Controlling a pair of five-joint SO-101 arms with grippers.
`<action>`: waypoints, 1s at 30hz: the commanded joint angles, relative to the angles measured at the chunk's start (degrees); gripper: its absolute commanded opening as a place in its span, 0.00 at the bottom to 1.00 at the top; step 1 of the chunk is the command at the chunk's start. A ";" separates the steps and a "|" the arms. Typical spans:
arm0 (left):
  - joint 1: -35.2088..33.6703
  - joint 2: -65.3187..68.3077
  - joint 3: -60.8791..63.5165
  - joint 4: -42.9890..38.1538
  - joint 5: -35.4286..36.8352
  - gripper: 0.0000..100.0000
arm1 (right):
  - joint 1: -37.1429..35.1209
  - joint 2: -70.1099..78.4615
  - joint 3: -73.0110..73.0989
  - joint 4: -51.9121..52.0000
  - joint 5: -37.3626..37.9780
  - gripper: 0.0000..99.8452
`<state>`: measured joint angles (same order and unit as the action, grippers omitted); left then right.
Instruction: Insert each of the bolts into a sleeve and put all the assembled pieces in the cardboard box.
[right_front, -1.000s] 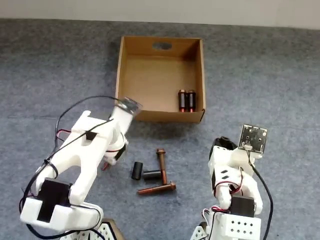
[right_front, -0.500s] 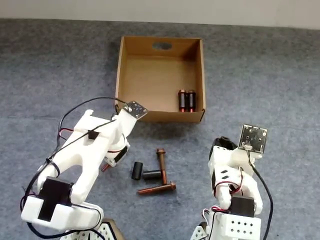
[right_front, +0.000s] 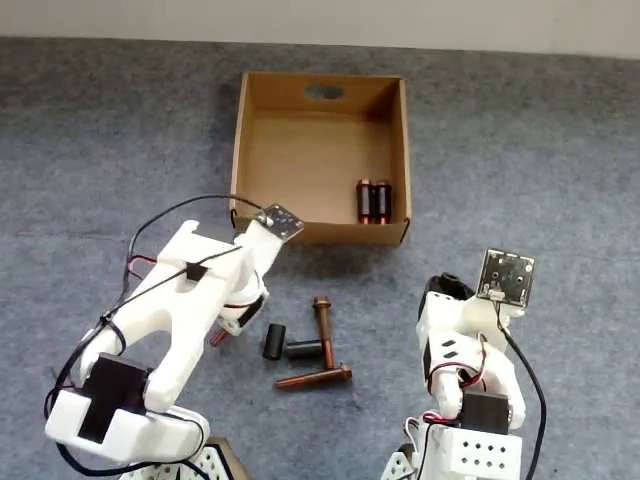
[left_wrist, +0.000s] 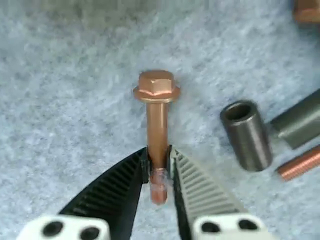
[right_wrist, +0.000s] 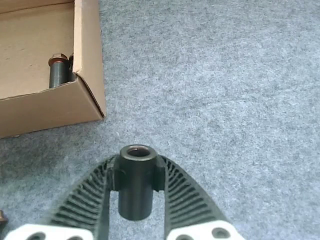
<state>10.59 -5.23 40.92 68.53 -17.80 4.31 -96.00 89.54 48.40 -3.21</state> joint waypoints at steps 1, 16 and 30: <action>2.24 -0.66 -4.26 0.09 1.76 0.13 | 0.57 -0.66 -0.40 0.04 -0.35 0.01; 0.75 0.04 -2.07 -10.11 1.58 0.13 | 0.57 -0.66 -0.40 0.04 -0.35 0.01; -0.22 0.04 2.95 -15.21 1.67 0.12 | 0.57 -0.66 -0.40 0.04 -0.35 0.01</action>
<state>10.51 -5.05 43.91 52.79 -16.57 4.31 -96.00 89.54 48.40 -3.21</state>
